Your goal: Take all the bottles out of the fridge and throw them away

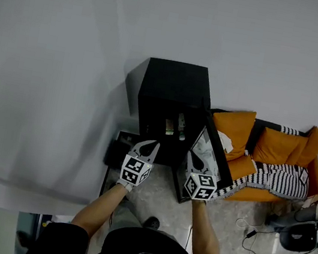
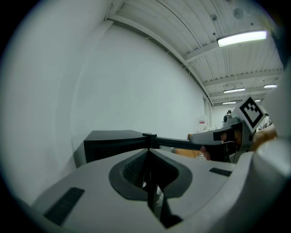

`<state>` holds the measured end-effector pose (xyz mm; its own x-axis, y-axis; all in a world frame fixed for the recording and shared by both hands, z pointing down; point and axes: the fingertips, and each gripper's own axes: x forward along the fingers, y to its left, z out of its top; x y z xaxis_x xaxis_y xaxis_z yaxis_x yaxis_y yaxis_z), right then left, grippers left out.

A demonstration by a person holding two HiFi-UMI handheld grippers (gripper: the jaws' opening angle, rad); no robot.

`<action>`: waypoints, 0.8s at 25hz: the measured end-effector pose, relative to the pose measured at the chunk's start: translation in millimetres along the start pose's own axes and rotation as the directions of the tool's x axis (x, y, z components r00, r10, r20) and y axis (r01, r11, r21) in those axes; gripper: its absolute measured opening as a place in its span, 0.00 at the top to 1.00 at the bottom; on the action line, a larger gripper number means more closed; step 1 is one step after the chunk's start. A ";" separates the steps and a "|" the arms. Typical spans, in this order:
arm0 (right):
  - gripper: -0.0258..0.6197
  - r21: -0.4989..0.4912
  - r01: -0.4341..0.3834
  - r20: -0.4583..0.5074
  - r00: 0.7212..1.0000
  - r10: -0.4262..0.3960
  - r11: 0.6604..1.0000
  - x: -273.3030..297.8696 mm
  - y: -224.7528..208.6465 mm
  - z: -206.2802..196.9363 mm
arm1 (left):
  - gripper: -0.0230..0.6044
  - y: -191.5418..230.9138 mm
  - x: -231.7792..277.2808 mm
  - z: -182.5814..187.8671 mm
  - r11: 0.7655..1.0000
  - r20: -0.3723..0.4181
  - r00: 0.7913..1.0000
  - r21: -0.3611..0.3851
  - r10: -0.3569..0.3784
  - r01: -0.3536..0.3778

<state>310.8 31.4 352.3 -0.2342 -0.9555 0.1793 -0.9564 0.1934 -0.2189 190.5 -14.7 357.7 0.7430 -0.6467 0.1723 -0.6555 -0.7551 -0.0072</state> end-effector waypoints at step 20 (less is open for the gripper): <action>0.96 0.023 0.069 0.016 0.997 -0.069 0.997 -11.7 -26.0 1.4 | 0.95 -19.0 16.6 5.0 0.996 -0.027 0.996 0.037 -0.085 0.086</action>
<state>338.7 37.3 354.6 -0.1648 -0.9700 0.1787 -0.9660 0.1221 -0.2280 215.9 -11.6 355.9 0.7921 -0.5772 0.1987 -0.5839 -0.8113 -0.0292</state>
